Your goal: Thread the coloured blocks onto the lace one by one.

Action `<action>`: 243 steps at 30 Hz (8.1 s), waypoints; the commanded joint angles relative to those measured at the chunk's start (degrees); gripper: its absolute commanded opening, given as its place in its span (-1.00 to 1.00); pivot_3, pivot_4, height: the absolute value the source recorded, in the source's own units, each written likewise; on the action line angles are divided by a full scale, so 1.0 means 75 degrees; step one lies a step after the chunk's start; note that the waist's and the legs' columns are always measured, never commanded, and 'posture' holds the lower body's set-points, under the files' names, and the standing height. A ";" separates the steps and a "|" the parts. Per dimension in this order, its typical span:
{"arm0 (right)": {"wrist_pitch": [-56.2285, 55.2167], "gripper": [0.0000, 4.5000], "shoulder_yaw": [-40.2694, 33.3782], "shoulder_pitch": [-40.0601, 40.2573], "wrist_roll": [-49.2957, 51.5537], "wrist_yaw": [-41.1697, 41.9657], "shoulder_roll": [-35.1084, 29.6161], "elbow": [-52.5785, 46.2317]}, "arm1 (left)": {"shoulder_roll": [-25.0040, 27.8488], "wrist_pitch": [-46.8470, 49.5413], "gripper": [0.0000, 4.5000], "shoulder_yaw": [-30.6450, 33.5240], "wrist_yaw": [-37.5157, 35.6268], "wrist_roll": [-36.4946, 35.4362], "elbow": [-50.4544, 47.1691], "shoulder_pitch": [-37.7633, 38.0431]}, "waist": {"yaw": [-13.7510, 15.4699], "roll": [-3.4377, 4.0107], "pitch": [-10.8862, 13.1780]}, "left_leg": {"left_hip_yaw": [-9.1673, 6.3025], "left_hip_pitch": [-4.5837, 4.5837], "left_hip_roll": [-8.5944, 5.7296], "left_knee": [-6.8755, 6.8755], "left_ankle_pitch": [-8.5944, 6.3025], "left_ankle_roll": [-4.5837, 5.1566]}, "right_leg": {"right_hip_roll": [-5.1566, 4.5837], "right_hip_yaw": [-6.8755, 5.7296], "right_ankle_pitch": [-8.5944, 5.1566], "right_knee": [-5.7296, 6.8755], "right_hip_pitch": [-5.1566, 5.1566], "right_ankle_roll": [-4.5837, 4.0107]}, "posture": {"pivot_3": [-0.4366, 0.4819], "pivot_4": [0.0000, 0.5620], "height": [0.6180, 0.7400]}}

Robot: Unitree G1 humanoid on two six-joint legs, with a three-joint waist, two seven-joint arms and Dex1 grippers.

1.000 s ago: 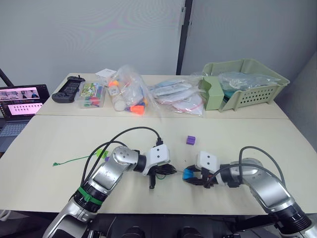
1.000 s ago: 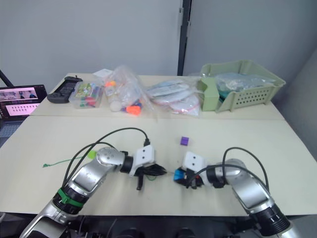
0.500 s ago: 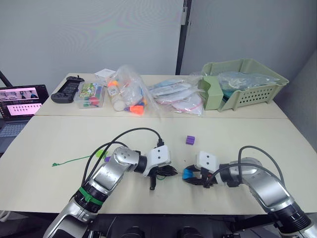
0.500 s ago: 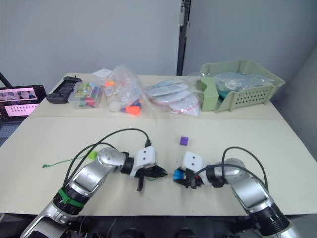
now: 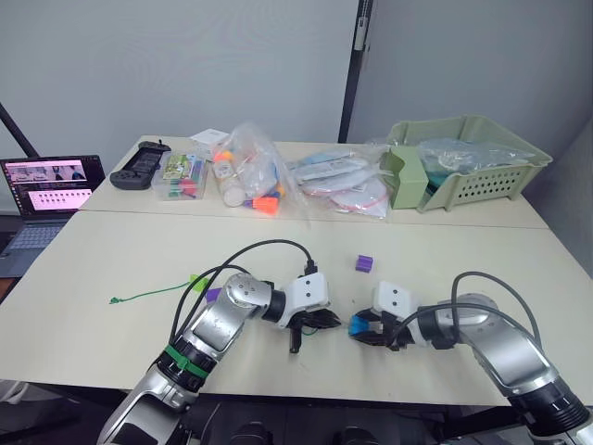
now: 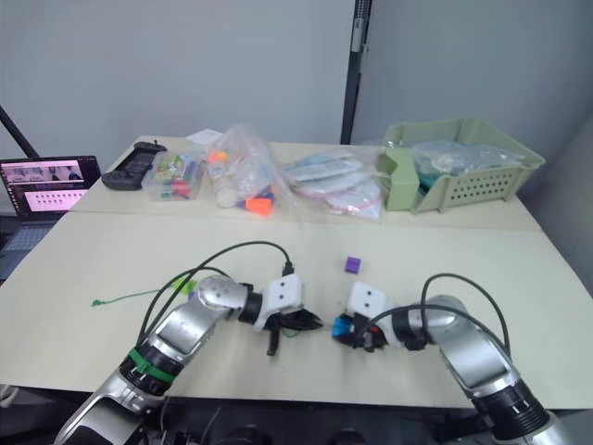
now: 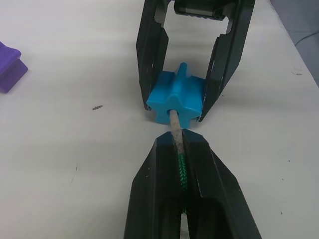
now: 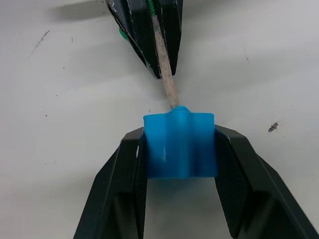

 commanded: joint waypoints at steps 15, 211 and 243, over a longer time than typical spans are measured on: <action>0.0103 -0.40 0.0408 0.0133 -0.0053 -0.0051 0.0250 -0.0209 | -0.0738 0.0130 -1.00 0.0014 -0.0423 -0.0961 -0.0038 0.0507 | -0.0036 -0.0009 -0.0008 | -0.0004 -0.0002 0.0003 -0.0004 0.0000 0.0000 | 0.0000 0.0000 0.0000 0.0002 -0.0008 0.0001 | -0.05 -0.47 1.00; 0.2089 -0.40 0.1352 -0.0768 -0.0473 -0.0033 -0.0336 -0.1603 | 0.0008 0.0150 -0.99 -0.0077 -0.0285 -0.0434 -0.0802 -0.0305 | -0.0264 -0.0006 0.0005 | -0.0001 -0.0043 0.0010 -0.0031 -0.0004 0.0007 | 0.0010 0.0002 0.0001 0.0024 -0.0080 -0.0001 | -0.05 -0.47 1.00; 0.2126 -0.40 0.1284 -0.0710 -0.0446 -0.0102 -0.0402 -0.1611 | 0.0945 -0.0853 0.32 0.0472 -0.0322 -0.0637 -0.0011 0.0544 | -0.0275 -0.0006 0.0004 | 0.0001 -0.0017 0.0019 -0.0036 -0.0004 0.0007 | 0.0014 0.0004 0.0000 0.0028 -0.0062 -0.0006 | -0.05 -0.47 1.00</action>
